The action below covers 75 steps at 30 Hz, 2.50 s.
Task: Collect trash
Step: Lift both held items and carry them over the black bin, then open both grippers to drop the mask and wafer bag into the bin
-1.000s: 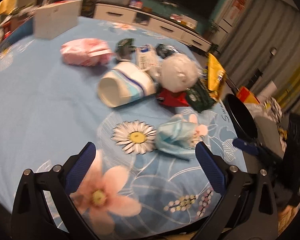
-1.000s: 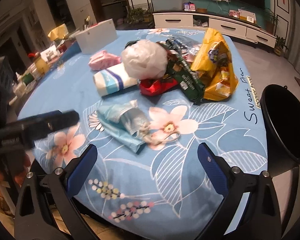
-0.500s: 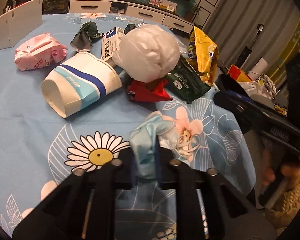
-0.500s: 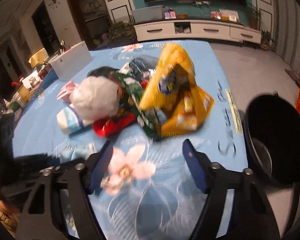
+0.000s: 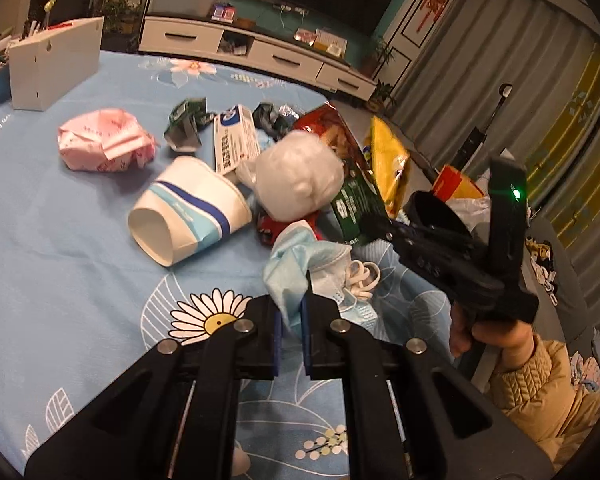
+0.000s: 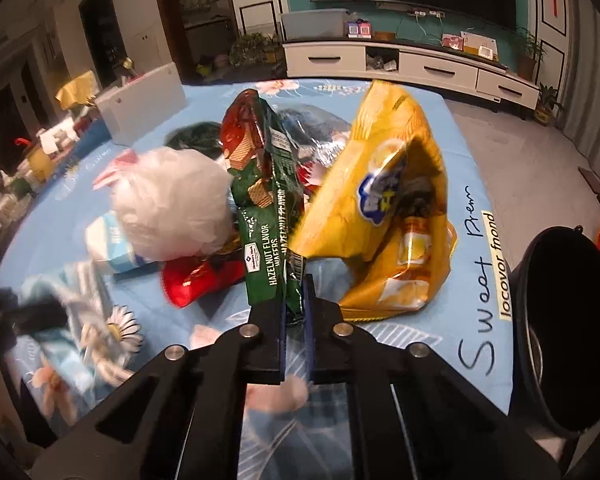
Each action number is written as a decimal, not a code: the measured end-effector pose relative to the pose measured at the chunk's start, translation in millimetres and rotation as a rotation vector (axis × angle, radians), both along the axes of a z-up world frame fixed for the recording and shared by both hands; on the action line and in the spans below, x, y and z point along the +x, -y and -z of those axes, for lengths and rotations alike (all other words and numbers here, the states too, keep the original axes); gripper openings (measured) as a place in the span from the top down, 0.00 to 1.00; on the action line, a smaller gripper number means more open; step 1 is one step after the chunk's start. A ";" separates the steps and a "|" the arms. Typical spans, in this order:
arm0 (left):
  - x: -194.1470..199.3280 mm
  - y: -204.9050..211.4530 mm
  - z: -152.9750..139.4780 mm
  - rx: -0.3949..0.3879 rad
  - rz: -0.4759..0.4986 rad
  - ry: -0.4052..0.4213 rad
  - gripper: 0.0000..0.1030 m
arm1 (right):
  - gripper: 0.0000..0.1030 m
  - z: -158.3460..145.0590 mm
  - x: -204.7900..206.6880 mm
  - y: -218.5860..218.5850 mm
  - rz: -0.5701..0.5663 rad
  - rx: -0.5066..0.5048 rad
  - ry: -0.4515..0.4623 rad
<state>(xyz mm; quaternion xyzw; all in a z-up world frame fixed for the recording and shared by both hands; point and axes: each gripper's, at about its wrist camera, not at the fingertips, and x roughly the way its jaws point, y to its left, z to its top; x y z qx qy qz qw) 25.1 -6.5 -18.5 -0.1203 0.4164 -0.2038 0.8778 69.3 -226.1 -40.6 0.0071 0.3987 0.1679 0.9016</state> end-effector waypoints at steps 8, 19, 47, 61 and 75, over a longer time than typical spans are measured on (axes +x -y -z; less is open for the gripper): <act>-19.3 -0.9 -26.4 0.003 0.001 0.075 0.91 | 0.92 -47.1 -44.9 16.3 0.078 0.035 0.097; -35.4 12.3 -65.5 0.017 0.010 0.169 0.91 | 0.92 -95.1 -76.8 36.3 0.142 0.040 0.226; 33.6 188.7 -90.8 0.067 0.284 0.235 0.91 | 0.92 -50.4 -87.7 192.6 0.562 0.209 0.144; 98.8 324.7 -6.3 0.188 0.404 0.099 0.59 | 0.67 21.8 -59.1 247.8 0.714 0.222 -0.055; 50.3 263.7 -18.3 0.157 0.373 0.119 0.04 | 0.41 0.9 -86.9 250.9 0.721 0.271 -0.014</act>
